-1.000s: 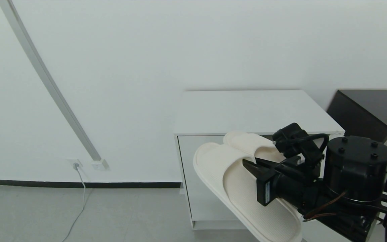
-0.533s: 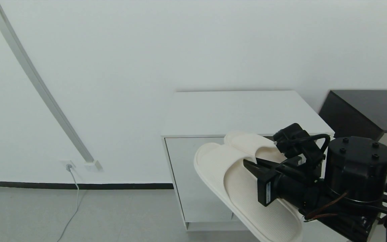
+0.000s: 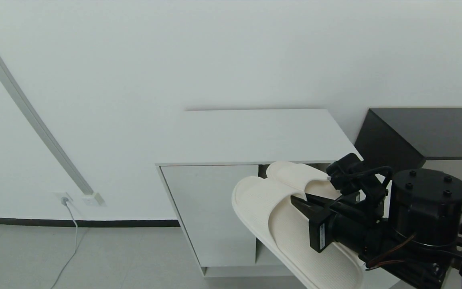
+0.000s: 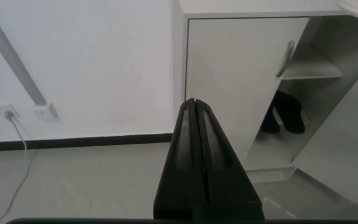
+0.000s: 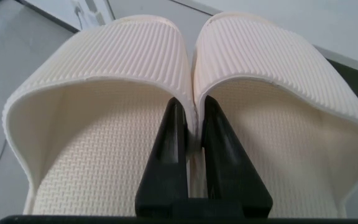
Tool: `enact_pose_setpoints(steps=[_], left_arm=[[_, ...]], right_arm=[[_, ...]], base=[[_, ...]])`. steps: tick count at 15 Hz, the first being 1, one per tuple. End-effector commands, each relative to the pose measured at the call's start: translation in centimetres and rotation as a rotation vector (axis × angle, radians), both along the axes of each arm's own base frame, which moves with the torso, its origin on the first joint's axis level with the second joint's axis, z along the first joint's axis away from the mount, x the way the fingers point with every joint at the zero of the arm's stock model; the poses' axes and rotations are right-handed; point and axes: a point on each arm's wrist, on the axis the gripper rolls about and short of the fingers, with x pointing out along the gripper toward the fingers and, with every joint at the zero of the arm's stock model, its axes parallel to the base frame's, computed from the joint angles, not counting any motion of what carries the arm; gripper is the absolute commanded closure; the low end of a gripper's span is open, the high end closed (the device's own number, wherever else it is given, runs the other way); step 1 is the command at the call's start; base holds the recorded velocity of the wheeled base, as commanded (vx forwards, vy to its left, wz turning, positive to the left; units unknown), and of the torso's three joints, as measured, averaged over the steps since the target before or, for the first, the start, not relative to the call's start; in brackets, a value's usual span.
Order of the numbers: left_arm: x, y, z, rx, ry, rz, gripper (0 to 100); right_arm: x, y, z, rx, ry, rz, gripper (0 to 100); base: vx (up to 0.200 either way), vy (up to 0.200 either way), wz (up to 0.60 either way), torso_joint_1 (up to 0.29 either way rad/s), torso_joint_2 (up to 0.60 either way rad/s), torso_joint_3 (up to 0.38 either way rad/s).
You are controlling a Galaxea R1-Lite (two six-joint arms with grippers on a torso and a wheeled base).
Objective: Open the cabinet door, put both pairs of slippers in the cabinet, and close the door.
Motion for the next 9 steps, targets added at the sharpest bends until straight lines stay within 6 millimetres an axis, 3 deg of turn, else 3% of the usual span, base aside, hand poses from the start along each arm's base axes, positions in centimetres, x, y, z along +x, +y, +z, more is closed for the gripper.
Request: enact_pose_setpoints(steps=[1,3,9], left_arm=[[0.01,0.00,0.00,0.000,0.001,0.001,100],[0.01,0.00,0.00,0.000,0.001,-0.001,100],[0.01,0.00,0.00,0.000,0.001,0.001,100]], right_arm=[[-0.01,-0.03,-0.20,-0.007,0.004,-0.001,100],[-0.04,-0.07,-0.40,-0.013,0.010,-0.001,100],[-0.08,-0.11,-0.66,-0.018,0.017,0.000,100]], base=[[0.000,-0.200,0.00,-0.002,0.01,-0.002],[0.000,-0.200,0.00,0.005,0.00,0.000],[0.000,0.000,0.00,0.000,0.00,0.000]])
